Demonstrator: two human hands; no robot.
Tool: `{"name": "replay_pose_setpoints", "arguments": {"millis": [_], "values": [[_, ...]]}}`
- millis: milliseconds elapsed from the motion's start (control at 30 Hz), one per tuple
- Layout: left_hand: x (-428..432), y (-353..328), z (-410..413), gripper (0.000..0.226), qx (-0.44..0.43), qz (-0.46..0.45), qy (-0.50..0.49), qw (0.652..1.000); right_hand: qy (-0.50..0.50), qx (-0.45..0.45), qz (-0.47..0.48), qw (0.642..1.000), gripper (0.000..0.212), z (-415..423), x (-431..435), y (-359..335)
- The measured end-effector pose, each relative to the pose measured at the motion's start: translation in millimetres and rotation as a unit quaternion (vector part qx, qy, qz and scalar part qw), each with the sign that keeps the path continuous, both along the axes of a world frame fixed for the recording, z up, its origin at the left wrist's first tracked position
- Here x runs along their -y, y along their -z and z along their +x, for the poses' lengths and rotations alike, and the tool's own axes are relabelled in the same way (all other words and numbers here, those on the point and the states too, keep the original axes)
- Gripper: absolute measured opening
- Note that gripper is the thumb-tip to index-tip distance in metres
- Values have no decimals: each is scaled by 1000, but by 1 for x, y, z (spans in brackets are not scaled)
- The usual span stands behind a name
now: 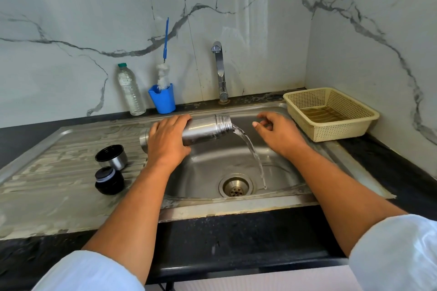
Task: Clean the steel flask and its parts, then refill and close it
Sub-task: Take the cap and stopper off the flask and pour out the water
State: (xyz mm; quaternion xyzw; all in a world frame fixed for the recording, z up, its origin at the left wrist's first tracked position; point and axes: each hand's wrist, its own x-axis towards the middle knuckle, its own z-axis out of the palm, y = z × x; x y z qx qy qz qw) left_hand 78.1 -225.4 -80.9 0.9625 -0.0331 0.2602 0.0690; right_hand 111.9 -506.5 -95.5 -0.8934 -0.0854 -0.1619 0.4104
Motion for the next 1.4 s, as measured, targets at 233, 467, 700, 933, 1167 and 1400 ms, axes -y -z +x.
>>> {"name": "replay_pose_setpoints", "arguments": {"millis": [233,467,700,933,1167,1400], "values": [[-1,1,1,88,18,5,0,1000,-1,-5,7,1000,44,6,0,4],[-2,3,2,86,45,14,7,999,4,-9,8,1000,44,7,2,5],[-4,4,4,86,66,39,12,997,6,-12,11,1000,45,8,2,5],[-6,6,6,83,95,72,15,993,3,-19,19,1000,46,7,1,5],[-6,5,7,82,106,86,15,990,0,-30,20,999,47,7,1,4],[-3,4,6,74,128,102,19,986,0,-36,22,999,48,5,1,2]]}}
